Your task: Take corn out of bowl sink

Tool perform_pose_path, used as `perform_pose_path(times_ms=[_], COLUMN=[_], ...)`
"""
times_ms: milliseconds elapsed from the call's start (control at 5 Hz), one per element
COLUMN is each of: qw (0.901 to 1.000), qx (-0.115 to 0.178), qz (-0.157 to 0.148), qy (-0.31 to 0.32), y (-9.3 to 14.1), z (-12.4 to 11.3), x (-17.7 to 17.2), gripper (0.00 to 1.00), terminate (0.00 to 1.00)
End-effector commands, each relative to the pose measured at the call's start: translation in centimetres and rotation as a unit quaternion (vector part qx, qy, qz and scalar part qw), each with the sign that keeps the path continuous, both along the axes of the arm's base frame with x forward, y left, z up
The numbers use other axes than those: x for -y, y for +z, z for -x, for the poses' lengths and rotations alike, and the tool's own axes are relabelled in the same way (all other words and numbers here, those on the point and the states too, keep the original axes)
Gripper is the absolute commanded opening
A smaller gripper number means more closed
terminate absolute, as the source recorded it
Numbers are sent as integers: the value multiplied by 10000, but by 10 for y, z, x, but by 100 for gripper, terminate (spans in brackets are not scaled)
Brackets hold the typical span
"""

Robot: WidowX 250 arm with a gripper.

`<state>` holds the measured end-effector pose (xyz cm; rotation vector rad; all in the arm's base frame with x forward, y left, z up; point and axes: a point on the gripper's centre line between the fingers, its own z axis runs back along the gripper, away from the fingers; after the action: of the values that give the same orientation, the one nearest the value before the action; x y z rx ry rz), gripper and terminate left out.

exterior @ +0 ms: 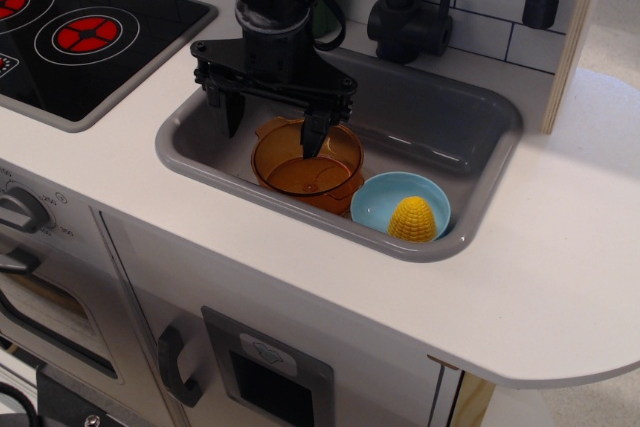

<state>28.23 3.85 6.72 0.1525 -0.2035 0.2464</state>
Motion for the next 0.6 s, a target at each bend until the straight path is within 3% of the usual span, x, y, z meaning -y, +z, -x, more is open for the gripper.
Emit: perform_pose_path(times_ms=[0,200,400], qw=[10000,9998,9969], qx=[0,98,33], qz=[0,111,383], qy=[0,-140,684], y=[0,-2,0], z=[0,-13,-18], x=[0,18,32], gripper=[100,100,100], terminate=[0,0,0])
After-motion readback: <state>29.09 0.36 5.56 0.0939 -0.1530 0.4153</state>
